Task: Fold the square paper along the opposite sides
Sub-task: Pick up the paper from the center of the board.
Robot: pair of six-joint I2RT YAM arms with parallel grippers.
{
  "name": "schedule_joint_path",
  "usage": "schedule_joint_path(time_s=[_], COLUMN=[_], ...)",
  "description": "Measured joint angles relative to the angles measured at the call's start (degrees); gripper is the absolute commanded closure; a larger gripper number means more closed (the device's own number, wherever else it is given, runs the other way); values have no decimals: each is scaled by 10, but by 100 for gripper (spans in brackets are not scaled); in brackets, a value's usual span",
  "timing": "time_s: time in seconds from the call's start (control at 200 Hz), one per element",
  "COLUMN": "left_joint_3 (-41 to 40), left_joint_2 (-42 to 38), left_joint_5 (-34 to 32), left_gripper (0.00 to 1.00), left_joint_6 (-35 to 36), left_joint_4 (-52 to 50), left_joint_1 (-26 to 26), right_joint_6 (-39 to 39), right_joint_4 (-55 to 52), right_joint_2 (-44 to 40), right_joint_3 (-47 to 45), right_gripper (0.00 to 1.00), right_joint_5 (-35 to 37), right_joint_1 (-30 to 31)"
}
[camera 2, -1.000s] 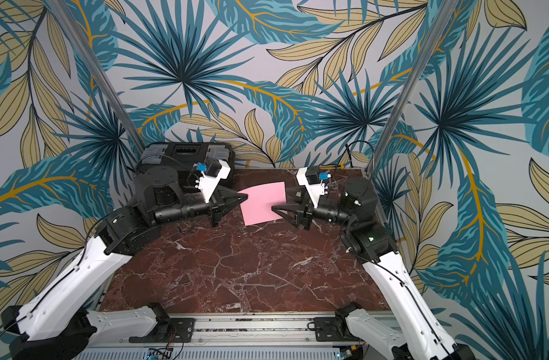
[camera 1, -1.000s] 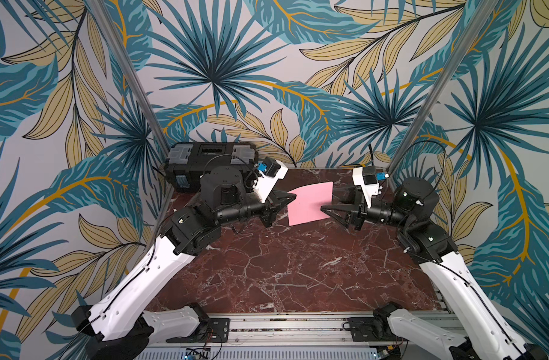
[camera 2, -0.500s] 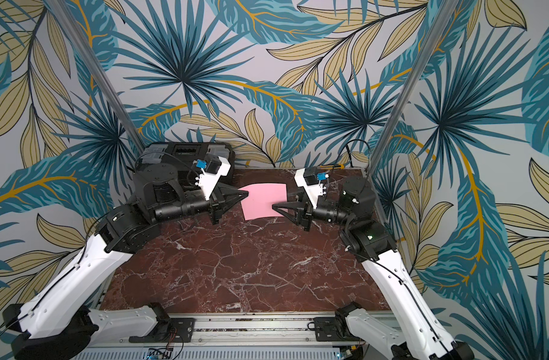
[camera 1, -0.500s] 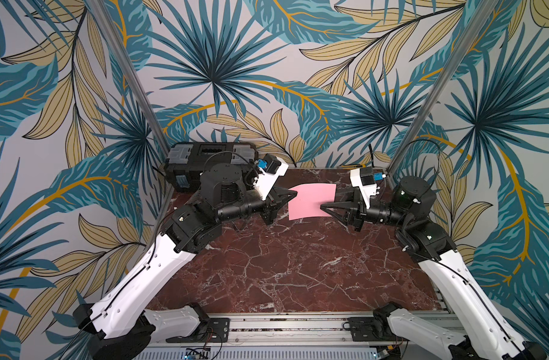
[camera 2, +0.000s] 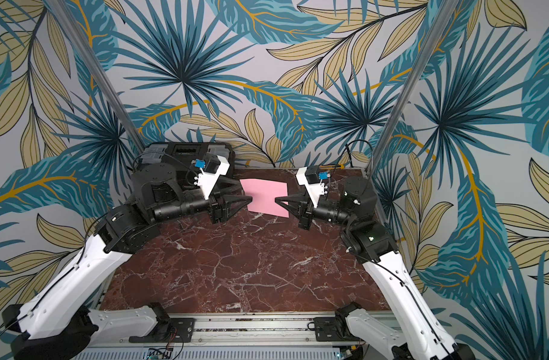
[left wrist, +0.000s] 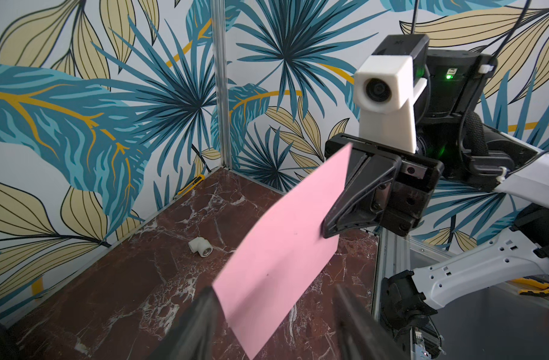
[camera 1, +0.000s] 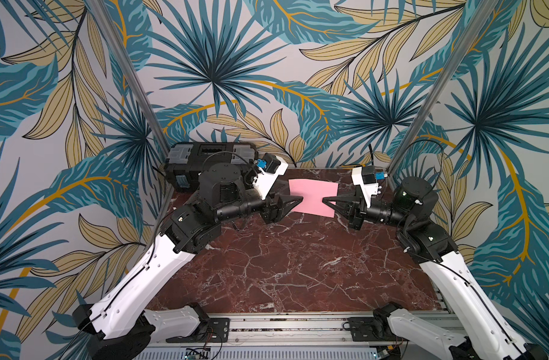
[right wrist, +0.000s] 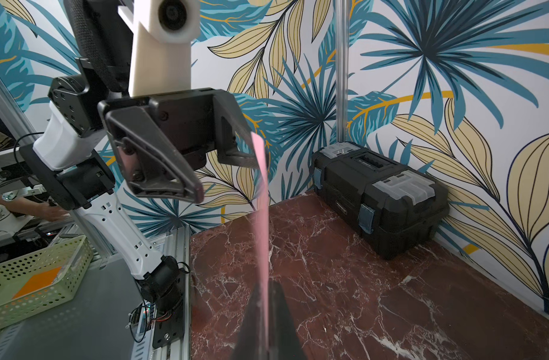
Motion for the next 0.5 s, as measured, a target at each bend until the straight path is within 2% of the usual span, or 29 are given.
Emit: schedule_joint_path(time_s=[0.095,0.25,0.381,0.501], left_joint_3=[-12,-34,-56,-61], left_joint_2=[-14,-27,-20,-2], left_joint_5=[36,122,194,259], left_gripper=[0,0,0,0], left_joint_6=[11,12,-11,-38], left_joint_4=[21,80,142,196], left_joint_1=[18,81,118,132], right_joint_6=[9,32,51,54], right_joint_4=[10,43,63,68], right_joint_2=[0,0,2,7], right_joint_3=[0,2,21,50], right_gripper=[100,100,100,100], right_joint_5=[-4,-27,-51,-68], right_joint_1=[0,0,0,0])
